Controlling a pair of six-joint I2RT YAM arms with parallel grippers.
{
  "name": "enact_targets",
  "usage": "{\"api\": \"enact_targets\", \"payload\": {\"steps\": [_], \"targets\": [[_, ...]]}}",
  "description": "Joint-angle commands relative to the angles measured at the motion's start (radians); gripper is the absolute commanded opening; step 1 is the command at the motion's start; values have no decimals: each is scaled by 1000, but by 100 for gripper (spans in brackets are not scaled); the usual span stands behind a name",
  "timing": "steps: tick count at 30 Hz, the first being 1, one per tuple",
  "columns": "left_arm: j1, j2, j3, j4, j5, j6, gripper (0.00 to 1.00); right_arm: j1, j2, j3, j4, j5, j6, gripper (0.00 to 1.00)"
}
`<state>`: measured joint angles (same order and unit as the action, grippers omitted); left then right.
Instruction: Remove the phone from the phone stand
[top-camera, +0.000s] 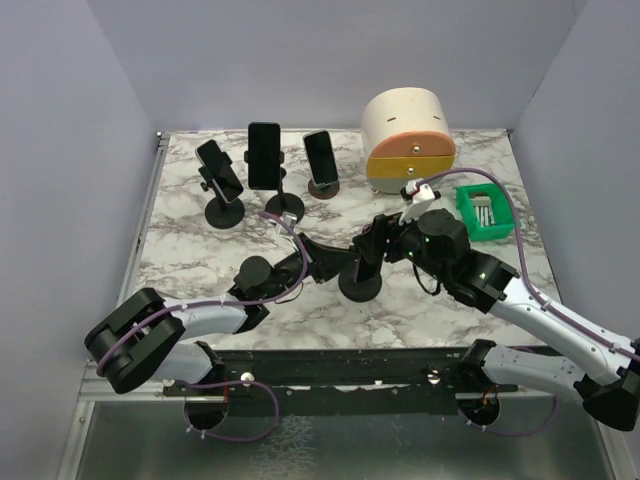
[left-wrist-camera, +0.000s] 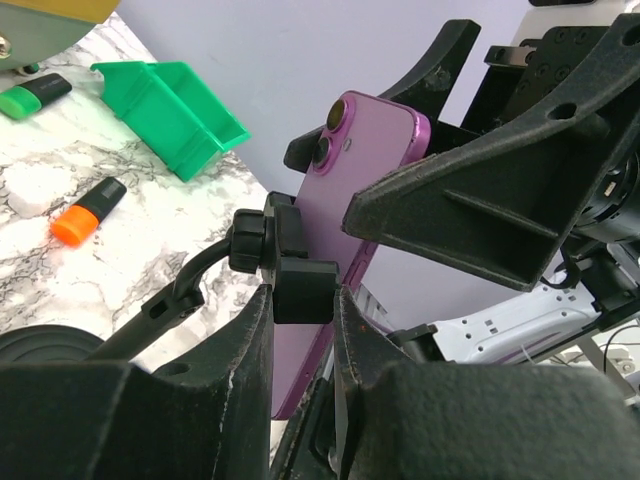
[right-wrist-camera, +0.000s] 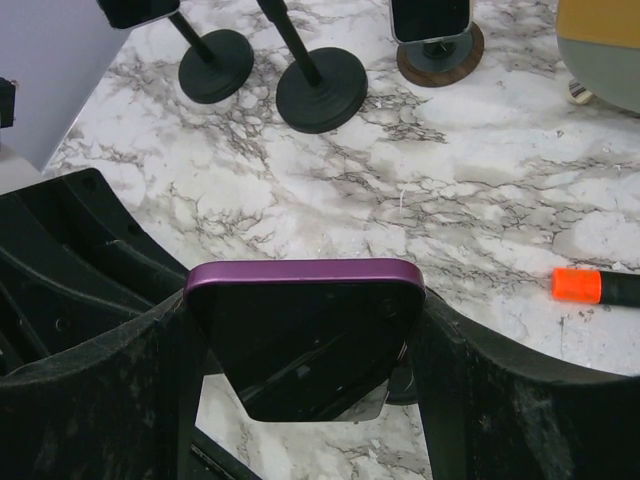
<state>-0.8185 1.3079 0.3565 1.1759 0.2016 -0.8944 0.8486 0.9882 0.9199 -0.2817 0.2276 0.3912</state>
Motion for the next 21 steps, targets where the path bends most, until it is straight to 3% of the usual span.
{"api": "enact_targets", "payload": {"steps": [1,18,21], "targets": [[36,34,-20,-17,-63,-27,0,-5,-43,-28,-34,-84,-38,0],[20,81,44,-62,29,25,0,-5,-87,58,43,-316,14,0],[18,72,60,-96,39,31,12,-6,-94,94,51,-356,24,0]]}}
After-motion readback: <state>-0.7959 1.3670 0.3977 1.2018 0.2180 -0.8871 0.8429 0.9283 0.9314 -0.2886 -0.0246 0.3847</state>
